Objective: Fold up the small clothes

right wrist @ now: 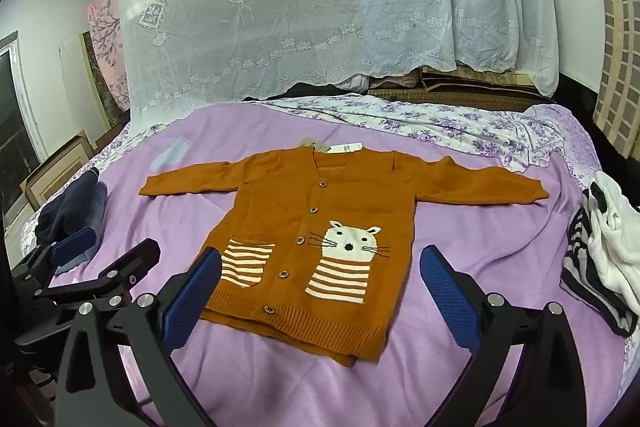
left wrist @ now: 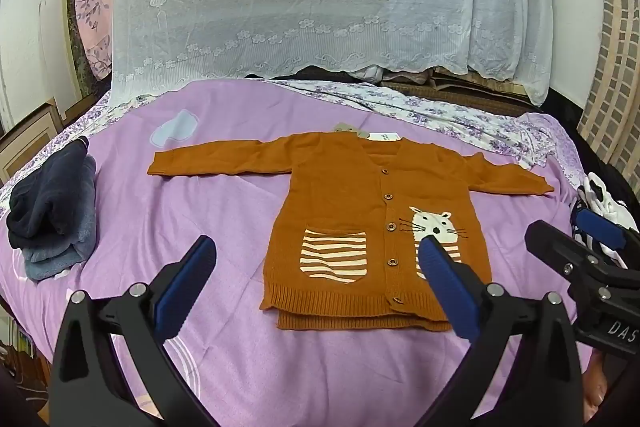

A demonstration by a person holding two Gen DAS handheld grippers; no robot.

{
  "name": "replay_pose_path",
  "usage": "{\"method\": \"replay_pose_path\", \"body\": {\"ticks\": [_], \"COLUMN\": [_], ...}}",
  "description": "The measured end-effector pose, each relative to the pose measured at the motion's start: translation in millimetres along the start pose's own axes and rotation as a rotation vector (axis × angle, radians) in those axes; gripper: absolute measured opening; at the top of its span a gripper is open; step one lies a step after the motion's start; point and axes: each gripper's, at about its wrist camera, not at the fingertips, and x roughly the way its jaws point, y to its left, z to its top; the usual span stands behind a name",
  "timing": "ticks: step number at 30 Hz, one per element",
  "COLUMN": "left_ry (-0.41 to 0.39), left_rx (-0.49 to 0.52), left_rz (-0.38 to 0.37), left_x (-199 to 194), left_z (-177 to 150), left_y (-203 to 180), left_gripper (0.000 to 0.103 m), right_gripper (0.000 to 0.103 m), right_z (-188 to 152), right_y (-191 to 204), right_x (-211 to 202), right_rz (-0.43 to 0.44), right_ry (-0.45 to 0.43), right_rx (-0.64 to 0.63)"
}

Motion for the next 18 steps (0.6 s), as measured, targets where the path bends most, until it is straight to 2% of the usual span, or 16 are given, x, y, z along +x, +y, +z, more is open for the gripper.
{"method": "replay_pose_path", "body": {"ticks": [18], "left_ry": [0.000], "left_rx": [-0.001], "left_rz": [0.000], "left_x": [-0.1], "left_z": [-0.2], "left_y": [-0.5], "left_gripper": [0.099], "right_gripper": [0.100], "right_z": [0.0], "right_y": [1.9], "right_x": [-0.8], "right_rz": [0.000], "right_ry": [-0.003], "right_rx": [0.001]}}
